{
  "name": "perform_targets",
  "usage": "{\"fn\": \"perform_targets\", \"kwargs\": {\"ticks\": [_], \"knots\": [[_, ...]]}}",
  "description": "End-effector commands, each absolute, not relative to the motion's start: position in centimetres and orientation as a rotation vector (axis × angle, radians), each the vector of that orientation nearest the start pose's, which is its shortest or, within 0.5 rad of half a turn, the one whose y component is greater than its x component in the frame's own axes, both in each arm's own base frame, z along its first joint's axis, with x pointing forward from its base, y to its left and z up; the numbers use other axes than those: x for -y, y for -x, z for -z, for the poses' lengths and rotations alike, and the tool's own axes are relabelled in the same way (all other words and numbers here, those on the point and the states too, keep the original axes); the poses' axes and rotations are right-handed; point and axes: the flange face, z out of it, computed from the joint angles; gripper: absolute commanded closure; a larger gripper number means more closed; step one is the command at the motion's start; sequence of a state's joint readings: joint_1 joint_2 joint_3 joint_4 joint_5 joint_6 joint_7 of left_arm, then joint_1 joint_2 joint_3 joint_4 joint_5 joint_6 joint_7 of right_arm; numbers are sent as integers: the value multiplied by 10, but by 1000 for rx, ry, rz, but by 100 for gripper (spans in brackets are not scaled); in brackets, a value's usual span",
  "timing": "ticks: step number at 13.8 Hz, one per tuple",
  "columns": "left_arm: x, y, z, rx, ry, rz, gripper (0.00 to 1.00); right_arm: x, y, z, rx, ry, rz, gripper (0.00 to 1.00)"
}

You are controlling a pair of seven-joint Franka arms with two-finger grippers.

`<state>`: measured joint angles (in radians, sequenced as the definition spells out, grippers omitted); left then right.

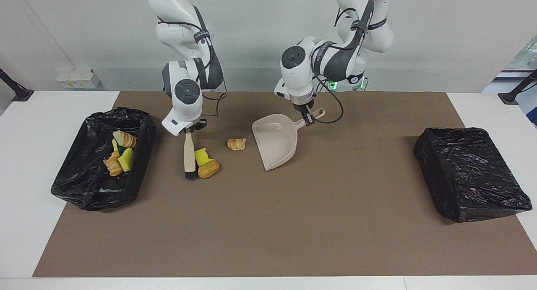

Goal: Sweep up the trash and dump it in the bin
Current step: 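Sweep the scraps with the right gripper's brush toward the left gripper's dustpan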

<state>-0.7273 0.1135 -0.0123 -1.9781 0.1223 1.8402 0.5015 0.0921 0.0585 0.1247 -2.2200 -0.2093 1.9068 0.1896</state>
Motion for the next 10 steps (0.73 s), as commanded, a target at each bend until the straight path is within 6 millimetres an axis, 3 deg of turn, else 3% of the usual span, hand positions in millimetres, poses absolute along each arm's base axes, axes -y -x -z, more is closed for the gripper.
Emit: {"fn": "perform_targets", "kwargs": {"ticks": [1,5,10], "knots": [[360,-394,-391,-1671,2439,-328,100,-118,-472,-318,188,3279,-548,100],[356,-393,-389,-1661,2447,-339,100,-177,-457,-313,92,3211,-571,100],[351,-394,-386,-1652,2449,-355,100,-207,-444,-316,-29,3011,-636,100]]}}
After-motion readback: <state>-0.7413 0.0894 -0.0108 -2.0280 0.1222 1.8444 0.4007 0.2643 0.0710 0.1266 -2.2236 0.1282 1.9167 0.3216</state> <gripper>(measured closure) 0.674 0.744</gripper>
